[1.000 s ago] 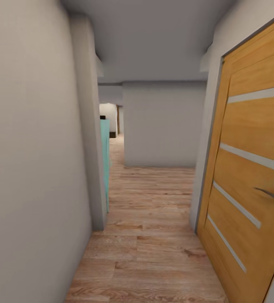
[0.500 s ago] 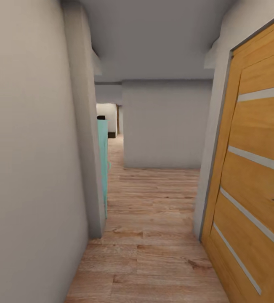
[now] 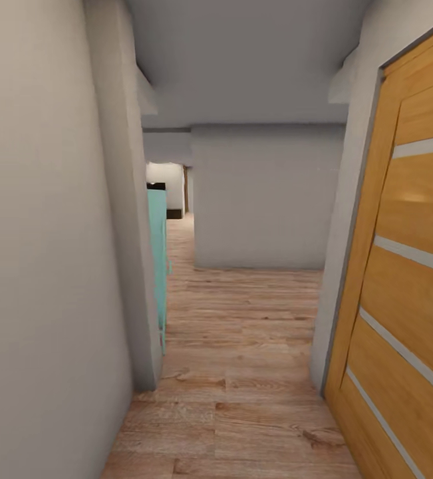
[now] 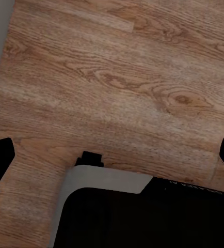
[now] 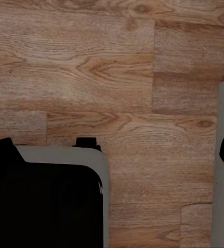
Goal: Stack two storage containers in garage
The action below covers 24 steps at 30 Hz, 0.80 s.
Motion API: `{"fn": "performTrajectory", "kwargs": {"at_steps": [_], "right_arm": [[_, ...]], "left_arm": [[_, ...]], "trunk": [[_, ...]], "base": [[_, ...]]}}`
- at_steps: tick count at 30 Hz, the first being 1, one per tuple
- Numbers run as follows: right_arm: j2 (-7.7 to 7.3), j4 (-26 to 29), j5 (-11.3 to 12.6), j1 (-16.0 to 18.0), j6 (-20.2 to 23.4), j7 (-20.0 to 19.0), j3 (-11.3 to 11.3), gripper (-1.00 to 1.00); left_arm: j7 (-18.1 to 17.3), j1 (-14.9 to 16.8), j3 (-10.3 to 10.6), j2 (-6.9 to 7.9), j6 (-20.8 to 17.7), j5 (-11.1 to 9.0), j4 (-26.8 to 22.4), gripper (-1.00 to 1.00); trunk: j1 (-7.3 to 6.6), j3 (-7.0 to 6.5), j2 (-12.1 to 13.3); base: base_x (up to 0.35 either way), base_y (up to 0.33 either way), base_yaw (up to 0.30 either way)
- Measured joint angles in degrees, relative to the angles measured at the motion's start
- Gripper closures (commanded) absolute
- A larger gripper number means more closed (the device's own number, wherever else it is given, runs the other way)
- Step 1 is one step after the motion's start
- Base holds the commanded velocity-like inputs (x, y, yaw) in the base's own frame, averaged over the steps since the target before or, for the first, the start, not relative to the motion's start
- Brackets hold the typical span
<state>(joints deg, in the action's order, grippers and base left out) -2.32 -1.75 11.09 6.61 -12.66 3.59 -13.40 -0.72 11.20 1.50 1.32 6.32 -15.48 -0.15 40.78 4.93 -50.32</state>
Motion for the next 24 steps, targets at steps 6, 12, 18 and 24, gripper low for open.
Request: {"fn": "performTrajectory", "kwargs": {"at_steps": [6, 12, 18, 24], "right_arm": [[-0.04, 0.0, 0.0, 0.0, 0.0, 0.0, 0.0, -1.0], [-0.06, 0.0, 0.0, 0.0, 0.1, -0.1, 0.0, -1.0], [-0.06, 0.0, 0.0, 0.0, 0.1, 0.0, 0.0, -1.0], [-0.23, 0.0, 0.0, 0.0, -0.1, 0.0, 0.1, -1.0]], "left_arm": [[0.0, 0.0, 0.0, 0.0, 0.0, 0.0, 0.0, -1.0], [0.0, 0.0, 0.0, 0.0, 0.0, 0.0, 0.0, -1.0], [0.0, 0.0, 0.0, 0.0, 0.0, 0.0, 0.0, -1.0], [0.0, 0.0, 0.0, 0.0, -0.1, 0.0, 0.0, -1.0]], "trunk": [[0.0, 0.0, 0.0], [0.0, 0.0, 0.0], [0.0, 0.0, 0.0], [0.0, 0.0, 0.0]], "base": [[0.317, -0.094, 0.0], [0.317, -0.096, 0.0], [0.317, -0.096, 0.0], [0.317, -0.096, 0.0]]}}
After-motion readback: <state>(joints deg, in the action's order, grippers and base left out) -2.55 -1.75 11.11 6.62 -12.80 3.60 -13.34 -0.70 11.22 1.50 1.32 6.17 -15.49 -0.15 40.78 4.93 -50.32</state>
